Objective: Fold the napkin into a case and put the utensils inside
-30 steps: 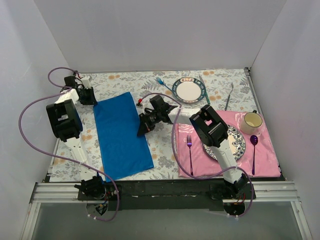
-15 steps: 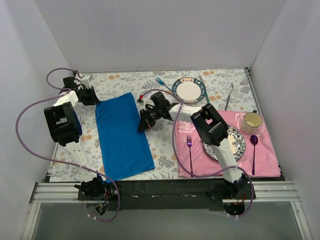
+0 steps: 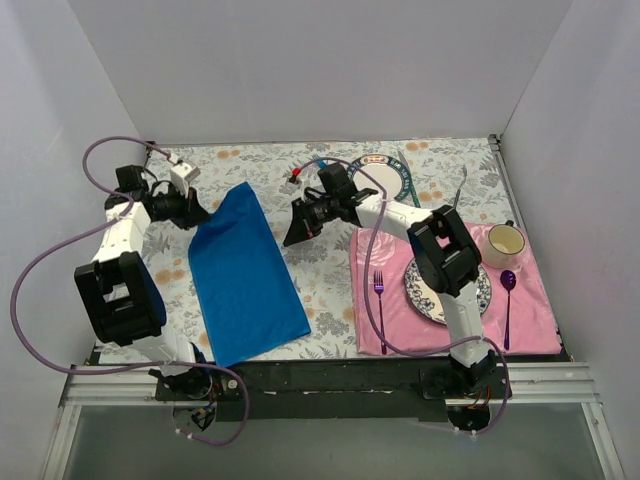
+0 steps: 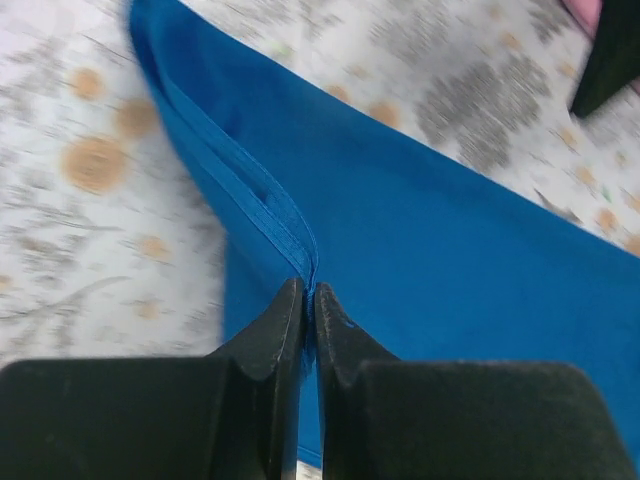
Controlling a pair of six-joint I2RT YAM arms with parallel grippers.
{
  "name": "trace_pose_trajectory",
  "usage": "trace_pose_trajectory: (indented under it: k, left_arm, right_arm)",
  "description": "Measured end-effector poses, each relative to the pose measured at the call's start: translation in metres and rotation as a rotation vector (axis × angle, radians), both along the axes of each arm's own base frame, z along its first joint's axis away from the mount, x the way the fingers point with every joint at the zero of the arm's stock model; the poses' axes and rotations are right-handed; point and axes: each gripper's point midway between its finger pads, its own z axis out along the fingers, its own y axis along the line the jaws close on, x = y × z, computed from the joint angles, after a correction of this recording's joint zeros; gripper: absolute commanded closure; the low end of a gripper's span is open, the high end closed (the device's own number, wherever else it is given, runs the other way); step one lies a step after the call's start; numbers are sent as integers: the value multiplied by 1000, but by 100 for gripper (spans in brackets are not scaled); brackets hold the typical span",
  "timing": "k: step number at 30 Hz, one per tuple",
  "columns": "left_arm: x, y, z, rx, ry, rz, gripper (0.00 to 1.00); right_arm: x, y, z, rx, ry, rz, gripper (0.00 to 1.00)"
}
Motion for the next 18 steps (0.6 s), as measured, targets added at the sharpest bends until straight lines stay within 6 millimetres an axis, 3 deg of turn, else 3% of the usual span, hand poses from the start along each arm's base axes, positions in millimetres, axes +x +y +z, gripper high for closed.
trace_pose_trajectory:
  k: [5,9,14,18]
  left_arm:
    - [-67,-29,-28,-14,97,-144,100]
    - [-118,-50,-39,-7,134,-247,100]
    - [-158,-66,-52,8,161,-317,100]
    - [-188,-70,-75,26,229,-322,100]
  right_arm:
    - [16,-32,21,-6,-45,-42,99]
    - [23,-53,22,-32,-61,-61,99]
    - [5,-60,14,-64,-34,-36,99]
    - [-17,-59,9,-83,-7,-2,99]
